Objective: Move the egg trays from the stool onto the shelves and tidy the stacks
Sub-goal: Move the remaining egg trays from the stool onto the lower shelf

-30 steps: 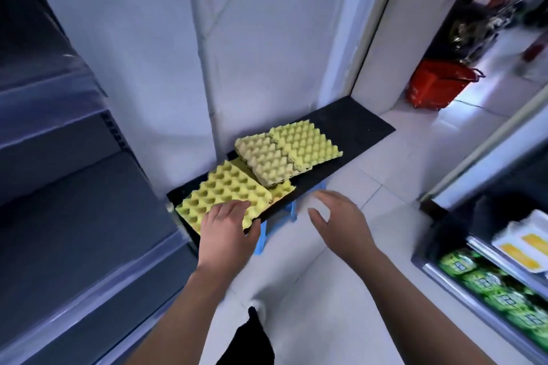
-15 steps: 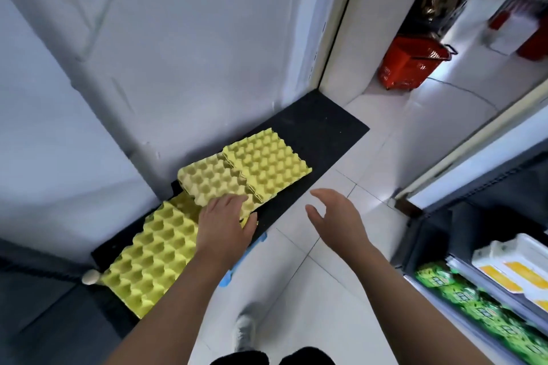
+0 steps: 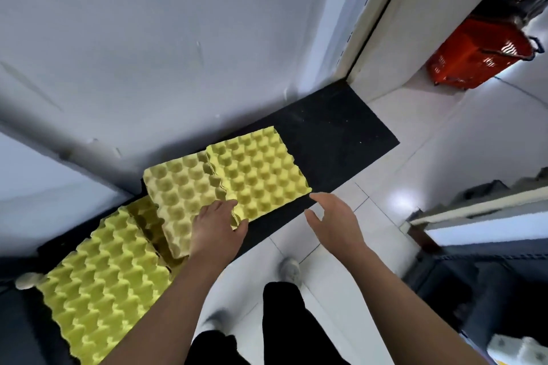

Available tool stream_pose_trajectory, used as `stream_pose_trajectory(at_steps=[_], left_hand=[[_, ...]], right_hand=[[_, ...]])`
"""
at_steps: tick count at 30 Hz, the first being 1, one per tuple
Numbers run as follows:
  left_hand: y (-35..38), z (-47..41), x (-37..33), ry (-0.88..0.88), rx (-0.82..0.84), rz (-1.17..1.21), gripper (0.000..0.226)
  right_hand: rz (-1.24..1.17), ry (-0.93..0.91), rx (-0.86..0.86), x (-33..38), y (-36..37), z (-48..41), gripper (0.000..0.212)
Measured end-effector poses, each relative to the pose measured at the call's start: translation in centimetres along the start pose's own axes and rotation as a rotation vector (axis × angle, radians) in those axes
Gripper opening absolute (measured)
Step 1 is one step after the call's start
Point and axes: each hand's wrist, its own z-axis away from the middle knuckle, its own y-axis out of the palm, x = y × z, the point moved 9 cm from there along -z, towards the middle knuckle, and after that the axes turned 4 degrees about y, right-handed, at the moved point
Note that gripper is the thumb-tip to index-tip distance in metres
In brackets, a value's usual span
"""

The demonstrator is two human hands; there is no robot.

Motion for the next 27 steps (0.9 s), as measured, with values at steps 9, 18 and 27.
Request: stream_pose_trajectory(at_steps=[9, 18, 27], left_hand=[[8.0, -6.4, 2.7, -0.357, 0.054, 0.074, 0.058], [16.8, -9.9, 8.9, -0.529, 0.185, 0.103, 0.097], [21.5, -10.7, 11.9, -0.56, 0.135, 0.168, 0.123]], right_hand=[[-0.005, -0.054, 0.192, -5.2, 5.1, -12.4, 0.043], [0.1, 0.015, 0.339, -10.8, 16.0, -20.3, 0.06], [0.058, 0.126, 0.482, -14.6, 22.2, -24.6, 0.081]])
